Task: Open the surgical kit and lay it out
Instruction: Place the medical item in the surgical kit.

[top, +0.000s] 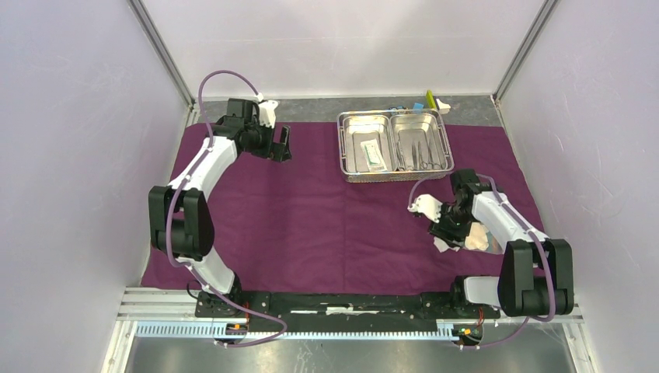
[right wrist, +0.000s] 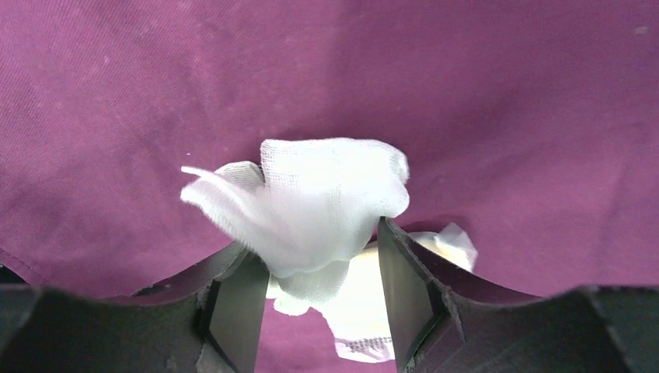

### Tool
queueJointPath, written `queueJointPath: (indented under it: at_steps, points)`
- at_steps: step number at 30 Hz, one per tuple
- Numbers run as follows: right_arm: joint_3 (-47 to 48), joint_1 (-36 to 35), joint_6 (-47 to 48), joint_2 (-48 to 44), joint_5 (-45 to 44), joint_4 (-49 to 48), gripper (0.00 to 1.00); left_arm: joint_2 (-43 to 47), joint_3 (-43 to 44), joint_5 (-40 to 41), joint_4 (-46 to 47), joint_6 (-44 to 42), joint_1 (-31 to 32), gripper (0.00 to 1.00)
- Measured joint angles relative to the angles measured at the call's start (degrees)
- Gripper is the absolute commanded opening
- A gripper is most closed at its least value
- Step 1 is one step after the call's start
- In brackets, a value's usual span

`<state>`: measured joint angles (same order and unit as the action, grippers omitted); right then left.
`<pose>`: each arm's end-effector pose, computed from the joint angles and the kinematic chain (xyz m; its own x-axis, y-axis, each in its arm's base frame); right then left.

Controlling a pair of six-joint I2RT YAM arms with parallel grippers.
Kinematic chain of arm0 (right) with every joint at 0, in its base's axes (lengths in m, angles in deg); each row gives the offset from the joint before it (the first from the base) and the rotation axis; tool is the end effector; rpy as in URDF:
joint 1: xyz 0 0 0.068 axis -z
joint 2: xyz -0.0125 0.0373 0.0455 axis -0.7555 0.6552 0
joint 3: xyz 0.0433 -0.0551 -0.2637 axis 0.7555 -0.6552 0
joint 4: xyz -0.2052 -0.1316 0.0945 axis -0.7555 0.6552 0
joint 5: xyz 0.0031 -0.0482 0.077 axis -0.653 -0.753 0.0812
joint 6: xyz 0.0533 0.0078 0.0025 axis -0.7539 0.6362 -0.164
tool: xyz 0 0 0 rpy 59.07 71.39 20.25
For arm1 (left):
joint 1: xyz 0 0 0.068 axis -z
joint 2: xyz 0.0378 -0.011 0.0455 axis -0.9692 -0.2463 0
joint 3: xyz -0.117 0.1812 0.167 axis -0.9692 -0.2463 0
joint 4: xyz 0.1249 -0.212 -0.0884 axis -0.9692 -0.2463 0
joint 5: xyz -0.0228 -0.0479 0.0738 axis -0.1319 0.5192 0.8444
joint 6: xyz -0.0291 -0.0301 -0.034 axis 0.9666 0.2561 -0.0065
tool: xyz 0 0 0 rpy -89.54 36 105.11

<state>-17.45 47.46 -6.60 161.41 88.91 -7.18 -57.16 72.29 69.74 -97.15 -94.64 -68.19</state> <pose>0.1910 0.0104 0.1688 -0.4267 -0.8904 -0.1586 -0.9025 0.4307 0.0103 0.3654 -0.0604 0.2702 -0.6988 0.2290 -0.6777 0.4438 0.8818 -0.1596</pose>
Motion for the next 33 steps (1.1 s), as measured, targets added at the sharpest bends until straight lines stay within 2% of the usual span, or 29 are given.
queueJointPath:
  at_steps: [5, 8, 17, 24, 33]
  points:
    - [3.0, 0.0, 0.5, 0.0, 0.6, 0.8, 0.68, -0.5, 0.0, 0.0, -0.6, 0.0, 0.2, 1.0]
    - [4.1, 0.0, 0.9, 0.0, 0.6, 1.8, 0.77, -0.5, 0.0, 0.0, -0.7, 0.0, 0.2, 1.0]
    - [6.7, 0.0, 1.9, 0.0, 0.9, 5.7, 0.8, -0.5, 0.1, 0.0, -0.7, 0.0, 0.3, 1.0]
    - [10.0, 0.0, 2.1, -0.1, 3.3, 7.6, 0.73, -0.5, 0.1, 0.0, -0.7, 0.0, 0.3, 1.0]
    - [10.2, 0.5, 2.0, -0.5, 3.6, 7.2, 0.56, -0.5, 0.1, 0.0, -0.7, 0.0, 0.3, 1.0]
